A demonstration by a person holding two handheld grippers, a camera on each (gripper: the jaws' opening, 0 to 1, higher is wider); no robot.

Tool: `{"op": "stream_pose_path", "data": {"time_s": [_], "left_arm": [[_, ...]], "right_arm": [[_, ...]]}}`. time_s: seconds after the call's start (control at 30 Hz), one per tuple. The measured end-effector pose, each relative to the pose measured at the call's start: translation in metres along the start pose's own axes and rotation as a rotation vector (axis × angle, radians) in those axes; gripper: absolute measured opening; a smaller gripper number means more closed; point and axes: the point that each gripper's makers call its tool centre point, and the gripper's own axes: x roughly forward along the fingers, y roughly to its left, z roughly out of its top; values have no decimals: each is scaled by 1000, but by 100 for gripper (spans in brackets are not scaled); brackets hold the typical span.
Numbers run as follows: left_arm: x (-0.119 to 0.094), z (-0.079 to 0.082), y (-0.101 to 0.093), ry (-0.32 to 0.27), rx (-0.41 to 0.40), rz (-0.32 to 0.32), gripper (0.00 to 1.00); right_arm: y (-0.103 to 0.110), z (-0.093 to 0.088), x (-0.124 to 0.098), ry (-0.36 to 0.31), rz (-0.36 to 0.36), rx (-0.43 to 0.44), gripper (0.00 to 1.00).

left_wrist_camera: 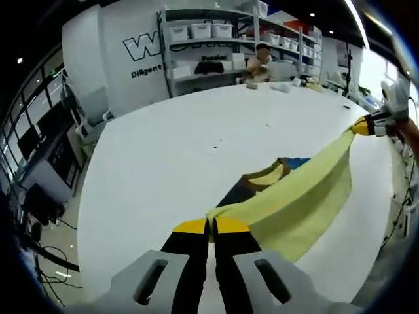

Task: Fold the garment on the visible template until the final outline fits inside the template.

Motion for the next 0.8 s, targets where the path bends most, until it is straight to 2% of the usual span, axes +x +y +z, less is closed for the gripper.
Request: {"op": "stream_pose_path", "data": {"time_s": [0.13,0.43,0.5,0.6,0.8], "left_arm": [[23,5,5,-1,-7,1,0],[65,-2,10,23,-6,16,0],[79,-8,12,37,-11,19,0],[92,-11,14,37,-25,26,0],[112,-17,17,30,-57,42,0]], "right_arm": [[-7,2,18,2,-24,-15,0],[-15,-8,60,8,-42,-30,0],[-17,-15,74,14,-42,-24,0],[-19,-21,84,12,-42,-16,0],[-23,-37,109,0,-63,19,0]]}}
